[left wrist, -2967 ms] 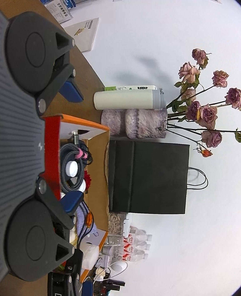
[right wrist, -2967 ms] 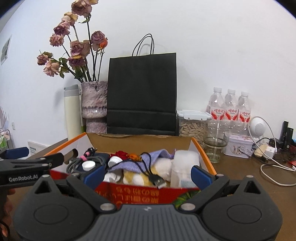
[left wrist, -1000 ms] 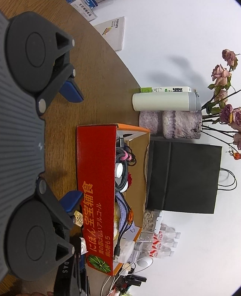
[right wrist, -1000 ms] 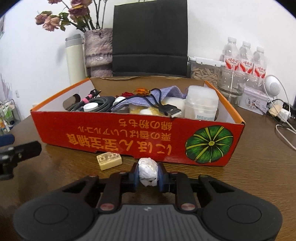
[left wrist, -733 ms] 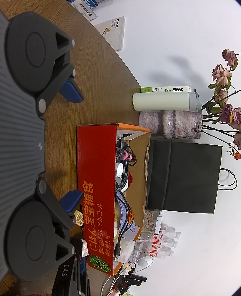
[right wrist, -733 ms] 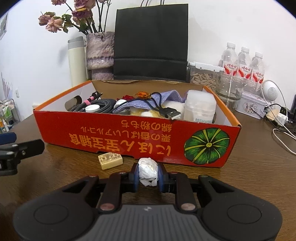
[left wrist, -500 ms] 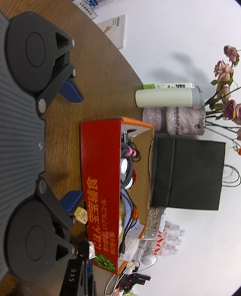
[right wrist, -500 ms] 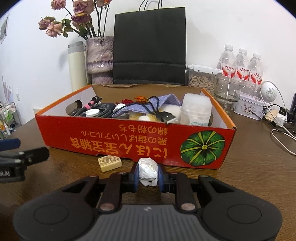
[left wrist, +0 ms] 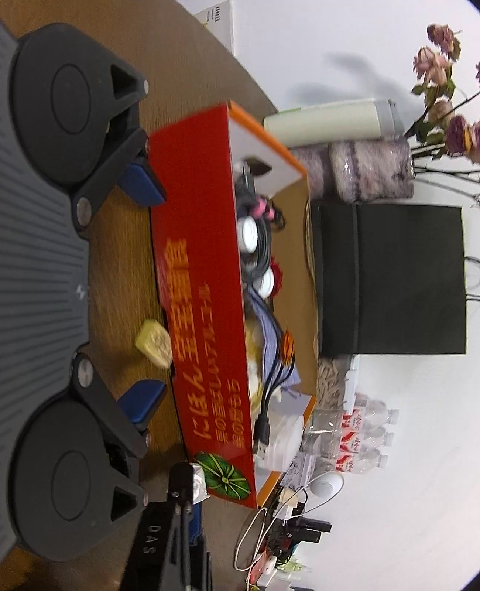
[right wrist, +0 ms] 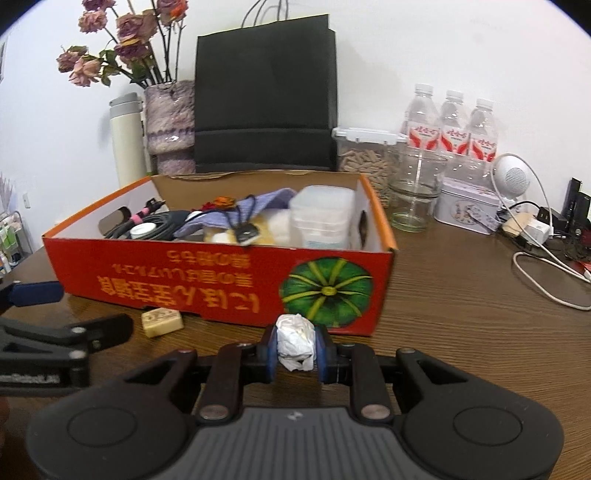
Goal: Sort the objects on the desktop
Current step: 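Grasp the white tissue with right gripper while left gripper grasps the yellow block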
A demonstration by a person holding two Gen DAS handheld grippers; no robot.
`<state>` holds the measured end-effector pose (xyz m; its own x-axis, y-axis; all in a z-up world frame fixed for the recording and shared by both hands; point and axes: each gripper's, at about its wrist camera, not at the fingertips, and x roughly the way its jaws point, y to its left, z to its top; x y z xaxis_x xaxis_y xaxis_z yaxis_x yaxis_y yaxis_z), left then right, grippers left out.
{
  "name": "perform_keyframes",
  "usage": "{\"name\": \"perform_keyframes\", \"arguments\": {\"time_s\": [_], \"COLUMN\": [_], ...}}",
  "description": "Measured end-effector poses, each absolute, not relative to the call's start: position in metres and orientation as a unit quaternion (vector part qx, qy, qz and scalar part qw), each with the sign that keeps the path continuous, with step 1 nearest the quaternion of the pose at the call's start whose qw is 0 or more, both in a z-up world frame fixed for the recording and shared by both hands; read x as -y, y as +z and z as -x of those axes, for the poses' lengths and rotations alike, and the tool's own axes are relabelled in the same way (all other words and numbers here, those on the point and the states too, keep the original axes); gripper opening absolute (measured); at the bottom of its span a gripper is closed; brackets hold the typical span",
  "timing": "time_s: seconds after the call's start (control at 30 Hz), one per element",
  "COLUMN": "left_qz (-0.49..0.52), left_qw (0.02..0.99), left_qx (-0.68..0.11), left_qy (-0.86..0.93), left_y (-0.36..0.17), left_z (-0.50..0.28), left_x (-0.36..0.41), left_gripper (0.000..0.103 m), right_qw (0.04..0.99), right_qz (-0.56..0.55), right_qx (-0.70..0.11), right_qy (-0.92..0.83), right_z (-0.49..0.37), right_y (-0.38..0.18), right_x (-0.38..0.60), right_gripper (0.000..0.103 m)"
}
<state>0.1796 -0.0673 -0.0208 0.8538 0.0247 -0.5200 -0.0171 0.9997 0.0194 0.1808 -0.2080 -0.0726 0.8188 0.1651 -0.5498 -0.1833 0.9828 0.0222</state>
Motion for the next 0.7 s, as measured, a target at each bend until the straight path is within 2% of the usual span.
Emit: {"name": "perform_keyframes", "arguments": {"time_s": [0.13,0.2,0.33,0.43,0.5,0.7], "left_qz": [-0.005,0.000,0.009,0.012,0.011,0.016], "left_qw": [0.959,0.955,0.945,0.947,0.947,0.948], "left_qx": [-0.283,-0.297,-0.326,-0.320,-0.319,-0.316], "left_qy": [0.020,0.024,0.034,0.033,0.022,0.022], "left_y": [-0.023,-0.025,-0.031,-0.031,-0.031,-0.031], "left_z": [-0.195,-0.204,-0.214,-0.210,-0.208,-0.204], "left_x": [0.081,0.085,0.091,0.091,0.094,0.097], "left_gripper": [0.094,0.083,0.069,0.055,0.035,0.029], "right_qw": [0.953,0.953,0.952,0.951,0.951,0.951], "right_qz": [0.017,0.016,0.017,0.024,0.026,0.027], "right_qx": [-0.288,-0.288,-0.290,-0.289,-0.288,-0.285], "right_qy": [0.091,0.091,0.098,0.107,0.110,0.114], "right_z": [-0.181,-0.181,-0.181,-0.178,-0.176,-0.174], "right_y": [-0.074,-0.074,-0.075,-0.075,-0.075,-0.073], "right_x": [0.217,0.220,0.221,0.217,0.215,0.213], "right_gripper": [0.019,0.019,0.019,0.019,0.019,0.019]}}
